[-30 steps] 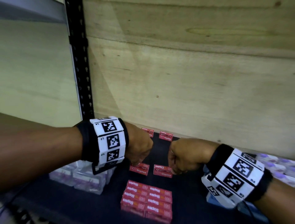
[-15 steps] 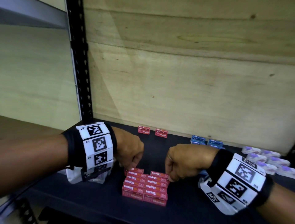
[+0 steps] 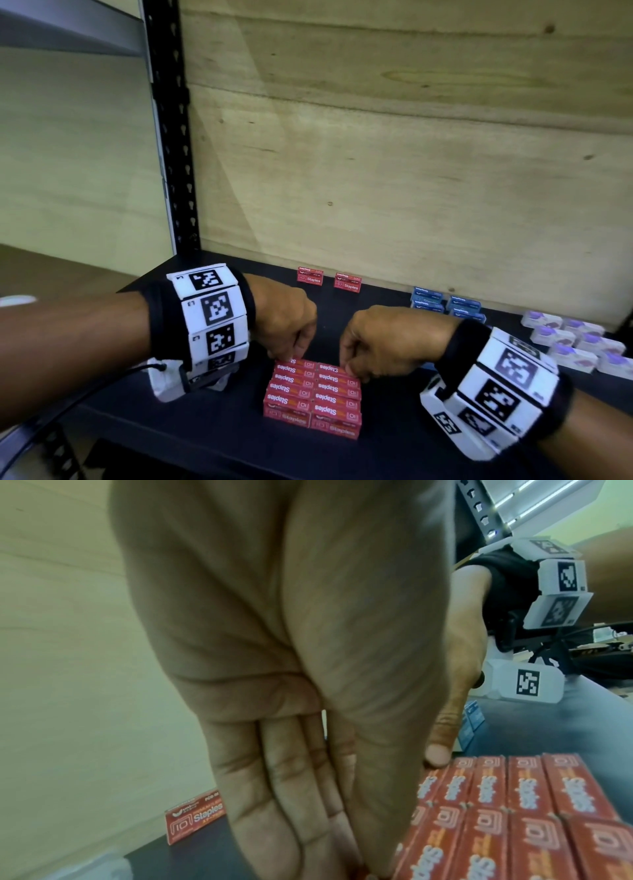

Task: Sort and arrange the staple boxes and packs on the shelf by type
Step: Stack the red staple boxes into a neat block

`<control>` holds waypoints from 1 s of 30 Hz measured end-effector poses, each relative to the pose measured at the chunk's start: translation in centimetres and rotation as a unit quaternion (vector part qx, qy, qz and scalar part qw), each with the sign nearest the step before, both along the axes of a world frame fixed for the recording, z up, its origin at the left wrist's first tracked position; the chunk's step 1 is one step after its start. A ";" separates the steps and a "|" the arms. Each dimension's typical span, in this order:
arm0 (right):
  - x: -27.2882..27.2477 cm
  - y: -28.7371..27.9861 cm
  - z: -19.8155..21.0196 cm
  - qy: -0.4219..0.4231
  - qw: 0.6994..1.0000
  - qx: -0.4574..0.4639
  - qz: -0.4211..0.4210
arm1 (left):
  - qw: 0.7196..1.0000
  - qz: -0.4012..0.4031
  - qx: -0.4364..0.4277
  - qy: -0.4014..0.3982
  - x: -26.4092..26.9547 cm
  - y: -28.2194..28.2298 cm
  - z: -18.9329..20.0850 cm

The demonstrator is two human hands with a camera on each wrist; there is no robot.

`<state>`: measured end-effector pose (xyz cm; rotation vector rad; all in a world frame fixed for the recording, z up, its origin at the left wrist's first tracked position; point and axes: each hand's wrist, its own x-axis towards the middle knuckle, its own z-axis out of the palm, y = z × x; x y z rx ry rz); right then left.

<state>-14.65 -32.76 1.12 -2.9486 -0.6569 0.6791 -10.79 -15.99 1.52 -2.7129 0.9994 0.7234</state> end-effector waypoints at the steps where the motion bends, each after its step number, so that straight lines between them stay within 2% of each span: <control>1: 0.0 0.1 0.0 -0.003 1.000 0.000 0.003 | 1.000 0.003 -0.004 0.002 0.0 -0.1 0.1; 8: 0.8 0.2 0.2 0.044 0.999 -0.014 -0.008 | 1.000 0.009 -0.023 0.018 0.7 0.5 0.1; 12: 2.3 -0.3 1.1 0.030 0.999 -0.014 -0.024 | 0.999 0.027 -0.038 -0.010 2.0 0.4 0.8; 18: 7.2 -1.9 3.7 -0.037 0.997 -0.040 -0.055 | 0.994 0.058 -0.049 -0.082 7.0 -0.6 3.1; 24: 12.8 -3.2 4.0 -0.075 0.992 -0.054 -0.091 | 0.987 0.073 -0.018 -0.143 12.8 -1.7 3.8; 30: 16.8 -3.3 2.4 -0.064 0.992 -0.077 -0.077 | 0.990 0.077 0.030 -0.116 17.1 -2.3 2.6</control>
